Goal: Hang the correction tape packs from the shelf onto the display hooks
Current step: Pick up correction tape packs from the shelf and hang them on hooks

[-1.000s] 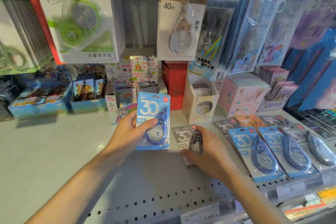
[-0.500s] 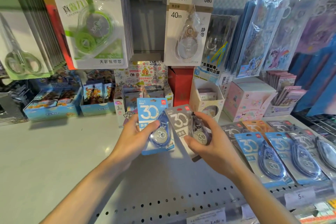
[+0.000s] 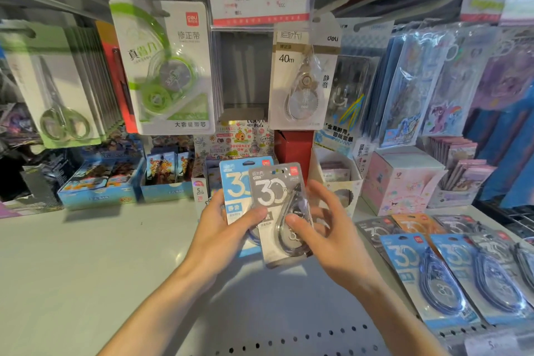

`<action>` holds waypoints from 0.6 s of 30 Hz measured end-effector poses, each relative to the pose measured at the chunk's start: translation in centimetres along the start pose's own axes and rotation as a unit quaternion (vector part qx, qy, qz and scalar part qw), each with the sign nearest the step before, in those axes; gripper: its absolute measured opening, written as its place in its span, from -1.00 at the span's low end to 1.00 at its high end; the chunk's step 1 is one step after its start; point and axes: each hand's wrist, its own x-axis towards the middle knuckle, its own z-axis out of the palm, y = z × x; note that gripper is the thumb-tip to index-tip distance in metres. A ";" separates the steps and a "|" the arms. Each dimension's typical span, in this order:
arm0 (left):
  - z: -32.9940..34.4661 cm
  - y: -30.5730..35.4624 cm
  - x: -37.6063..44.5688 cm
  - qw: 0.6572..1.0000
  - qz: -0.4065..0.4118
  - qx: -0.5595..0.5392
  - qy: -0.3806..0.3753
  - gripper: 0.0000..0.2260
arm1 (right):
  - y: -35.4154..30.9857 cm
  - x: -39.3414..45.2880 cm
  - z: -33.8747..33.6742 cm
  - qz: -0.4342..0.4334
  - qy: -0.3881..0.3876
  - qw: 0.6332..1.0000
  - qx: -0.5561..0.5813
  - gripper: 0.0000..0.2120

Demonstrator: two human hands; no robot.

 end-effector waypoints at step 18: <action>-5.0 10.1 -2.0 0.978 0.193 0.073 0.022 -0.53 | -6.5 3.2 -0.8 -0.065 -0.014 0.980 0.186 -0.59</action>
